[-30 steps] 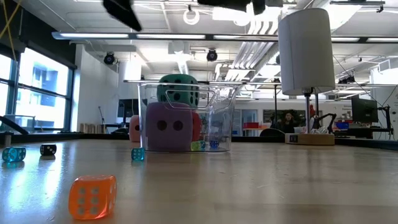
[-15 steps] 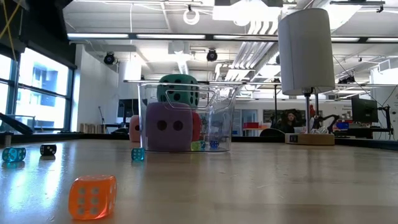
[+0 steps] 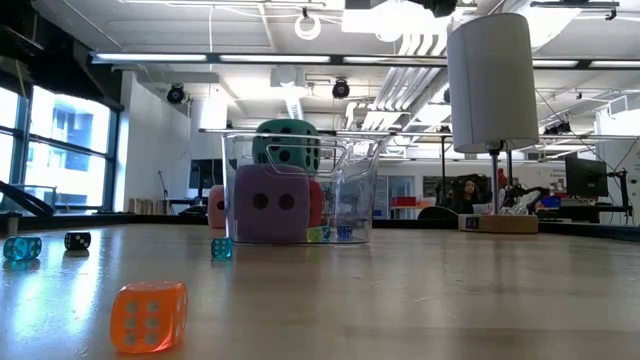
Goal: Pick & Place Dice
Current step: Put the small black die into the transparent bin
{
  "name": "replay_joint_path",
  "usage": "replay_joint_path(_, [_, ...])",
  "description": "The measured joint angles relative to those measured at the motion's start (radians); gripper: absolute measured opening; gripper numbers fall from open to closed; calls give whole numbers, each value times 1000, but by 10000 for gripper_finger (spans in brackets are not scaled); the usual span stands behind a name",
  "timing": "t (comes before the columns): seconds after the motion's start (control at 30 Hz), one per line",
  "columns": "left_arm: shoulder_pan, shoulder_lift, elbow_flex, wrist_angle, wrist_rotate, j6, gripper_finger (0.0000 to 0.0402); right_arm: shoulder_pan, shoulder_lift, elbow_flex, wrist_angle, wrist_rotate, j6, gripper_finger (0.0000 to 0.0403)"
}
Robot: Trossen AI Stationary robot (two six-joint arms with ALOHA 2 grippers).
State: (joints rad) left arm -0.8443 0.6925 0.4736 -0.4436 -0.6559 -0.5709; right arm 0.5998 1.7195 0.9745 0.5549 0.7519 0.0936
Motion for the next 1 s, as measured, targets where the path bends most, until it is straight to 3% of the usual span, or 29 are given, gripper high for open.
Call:
replay_joint_path(0.13, [14,-73,-144,220,9,126,397,-14,0,0,0,-117,16,270])
replay_joint_path(0.3, [31,-96,-273,404,20,203,397,-14,0,0,1,-175,19,270])
replay_joint_path(0.63, [32,-94,-345,440,20,199,397,-14,0,0,2,-206,19,270])
replay_joint_path(0.87, [29,-67,-460,598,56,133,397,-14,0,0,2,-206,19,270])
replay_joint_path(1.0, [29,-19,-462,599,49,151,397,-16,0,0,2,-206,19,270])
